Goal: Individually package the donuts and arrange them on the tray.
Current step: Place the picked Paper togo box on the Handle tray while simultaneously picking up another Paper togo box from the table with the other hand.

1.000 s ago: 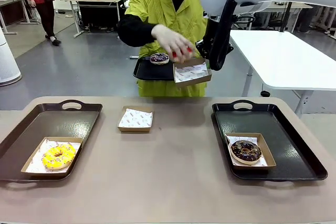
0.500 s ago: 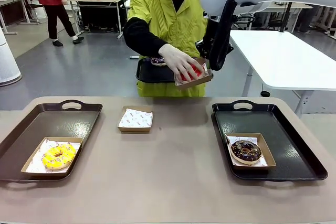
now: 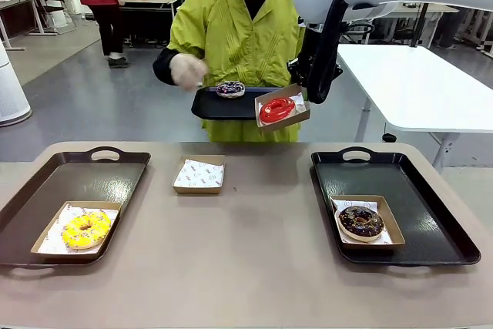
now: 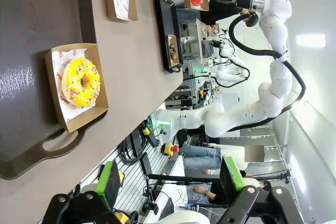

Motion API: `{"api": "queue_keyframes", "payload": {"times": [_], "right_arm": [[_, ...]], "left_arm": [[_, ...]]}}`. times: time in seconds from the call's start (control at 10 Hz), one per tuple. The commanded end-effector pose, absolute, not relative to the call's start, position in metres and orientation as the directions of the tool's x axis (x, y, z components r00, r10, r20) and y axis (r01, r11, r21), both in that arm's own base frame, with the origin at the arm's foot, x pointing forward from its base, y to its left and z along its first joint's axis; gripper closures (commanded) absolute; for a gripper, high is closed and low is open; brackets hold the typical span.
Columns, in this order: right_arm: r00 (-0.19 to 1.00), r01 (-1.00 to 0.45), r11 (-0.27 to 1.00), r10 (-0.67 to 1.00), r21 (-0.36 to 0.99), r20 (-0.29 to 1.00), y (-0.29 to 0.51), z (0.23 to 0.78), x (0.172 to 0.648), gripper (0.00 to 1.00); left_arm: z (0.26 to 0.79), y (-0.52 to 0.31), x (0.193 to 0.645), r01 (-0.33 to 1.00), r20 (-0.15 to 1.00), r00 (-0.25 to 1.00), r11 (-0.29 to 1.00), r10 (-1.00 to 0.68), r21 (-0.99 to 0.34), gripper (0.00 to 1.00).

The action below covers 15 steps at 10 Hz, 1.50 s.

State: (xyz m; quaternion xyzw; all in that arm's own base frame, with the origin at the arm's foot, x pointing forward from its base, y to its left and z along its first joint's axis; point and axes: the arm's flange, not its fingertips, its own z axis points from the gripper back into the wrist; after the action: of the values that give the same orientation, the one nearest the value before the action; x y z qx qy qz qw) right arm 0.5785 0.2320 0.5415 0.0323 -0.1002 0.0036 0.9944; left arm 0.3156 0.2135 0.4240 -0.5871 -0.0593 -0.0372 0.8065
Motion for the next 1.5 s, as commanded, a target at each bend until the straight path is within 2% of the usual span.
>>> {"api": "queue_keyframes", "payload": {"times": [0.0, 0.3, 0.4, 0.7, 1.1, 1.2, 1.4], "right_arm": [[0.98, -0.013, 0.998, -0.001, 0.069, 0.197, 0.23, 0.543, 0.576, 1.0], [0.98, -0.014, 0.998, 0.001, 0.064, 0.2, 0.232, 0.542, 0.578, 0.99], [0.979, -0.06, 0.996, 0.046, 0.065, 0.197, 0.216, 0.544, 0.575, 0.99], [0.983, -0.039, 0.99, 0.013, 0.137, 0.186, 0.127, 0.553, 0.562, 0.99], [0.981, -0.016, 0.986, -0.017, 0.165, 0.195, 0.03, 0.53, 0.55, 0.99], [0.979, -0.017, 0.986, -0.017, 0.165, 0.204, 0.015, 0.515, 0.552, 0.99], [0.977, 0.004, 0.981, -0.046, 0.196, 0.207, -0.007, 0.49, 0.561, 0.99]], "left_arm": [[0.426, 0.212, 0.313, 0.125, 0.137, 0.99, 0.299, 0.02, -0.946, 0.0], [0.424, 0.213, 0.316, 0.13, 0.139, 0.99, 0.308, 0.009, -0.943, 0.0], [0.431, 0.199, 0.325, 0.105, 0.113, 0.994, 0.365, 0.0, -0.925, 0.0], [0.483, 0.144, 0.388, 0.098, 0.086, 0.995, 0.486, -0.046, -0.868, 0.0], [0.522, 0.036, 0.47, 0.094, 0.018, 0.994, 0.718, -0.112, -0.689, 0.0], [0.519, 0.002, 0.489, 0.105, 0.002, 0.991, 0.766, -0.134, -0.634, 0.0], [0.497, -0.048, 0.517, 0.077, 0.026, 0.997, 0.866, -0.074, -0.494, 0.0]]}}
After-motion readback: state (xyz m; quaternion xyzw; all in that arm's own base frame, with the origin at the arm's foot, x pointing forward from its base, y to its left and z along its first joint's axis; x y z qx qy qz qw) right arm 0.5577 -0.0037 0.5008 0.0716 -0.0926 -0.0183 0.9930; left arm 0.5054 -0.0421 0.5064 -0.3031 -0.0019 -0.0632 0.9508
